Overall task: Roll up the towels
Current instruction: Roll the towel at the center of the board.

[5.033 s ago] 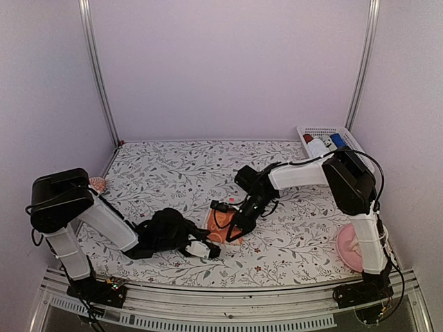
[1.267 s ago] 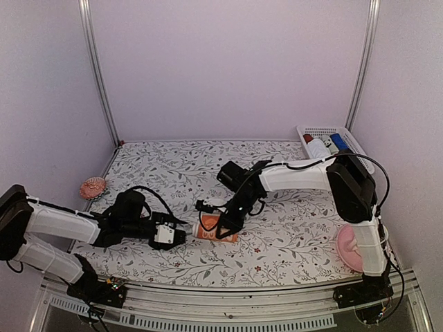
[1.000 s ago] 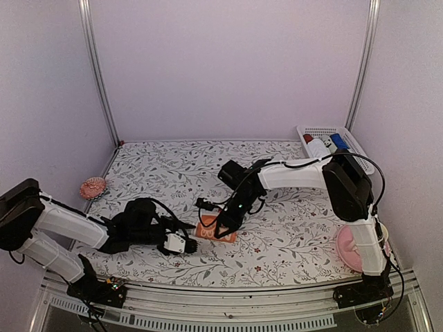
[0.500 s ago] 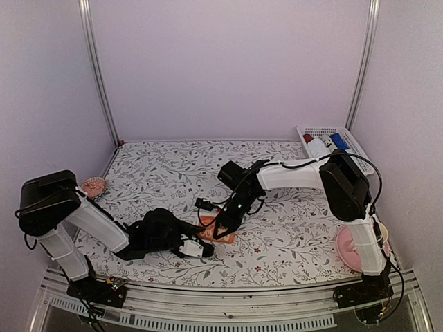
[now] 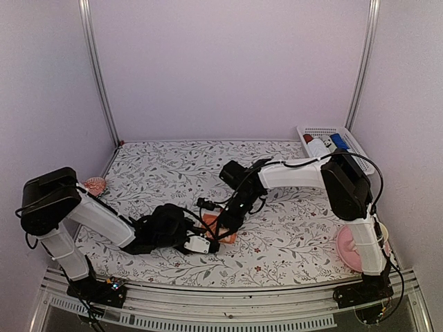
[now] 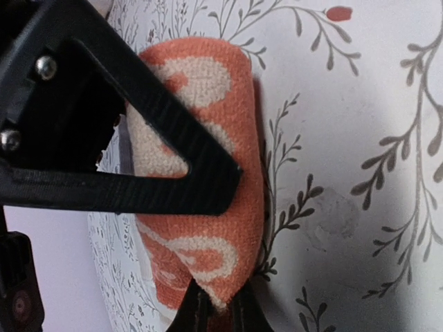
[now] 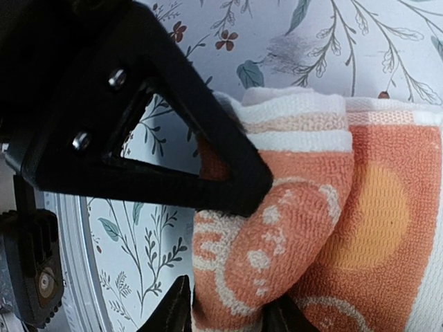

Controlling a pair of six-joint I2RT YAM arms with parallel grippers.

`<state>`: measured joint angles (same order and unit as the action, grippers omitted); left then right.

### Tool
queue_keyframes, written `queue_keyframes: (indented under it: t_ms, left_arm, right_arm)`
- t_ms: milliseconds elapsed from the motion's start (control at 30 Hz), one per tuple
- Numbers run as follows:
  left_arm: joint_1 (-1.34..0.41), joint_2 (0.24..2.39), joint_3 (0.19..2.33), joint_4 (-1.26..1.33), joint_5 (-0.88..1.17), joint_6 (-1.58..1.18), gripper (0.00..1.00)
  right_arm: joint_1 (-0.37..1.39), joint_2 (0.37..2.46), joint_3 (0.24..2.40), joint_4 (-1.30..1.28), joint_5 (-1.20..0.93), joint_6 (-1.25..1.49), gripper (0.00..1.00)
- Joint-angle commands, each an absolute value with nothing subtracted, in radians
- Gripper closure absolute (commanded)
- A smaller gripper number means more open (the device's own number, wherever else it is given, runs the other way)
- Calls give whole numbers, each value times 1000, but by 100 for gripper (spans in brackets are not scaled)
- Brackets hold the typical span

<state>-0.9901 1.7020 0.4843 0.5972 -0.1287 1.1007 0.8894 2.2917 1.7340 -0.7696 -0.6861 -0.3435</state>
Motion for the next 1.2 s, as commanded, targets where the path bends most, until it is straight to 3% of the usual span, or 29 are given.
queue_keyframes:
  t_ms: [0, 167, 367, 867, 1000, 1167]
  left_arm:
    - [-974, 1667, 546, 293, -21, 1043, 100]
    - [-917, 1648, 658, 43, 95, 998, 100]
    - [-868, 1678, 788, -161, 198, 960, 100]
    - [-751, 1879, 1080, -541, 400, 927, 100]
    - [-736, 1922, 1157, -637, 437, 933, 100]
    - [-725, 1948, 1192, -676, 429, 936, 100]
  right_arm:
    - [881, 2221, 1698, -811, -636, -368, 61]
    - [849, 2128, 1668, -808, -580, -366, 50]
    - [834, 2026, 1611, -765, -488, -370, 46]
    - [934, 1664, 1081, -282, -278, -557, 40]
    - [910, 1655, 1043, -206, -311, -547, 35]
    - [768, 1749, 1156, -314, -549, -401, 33]
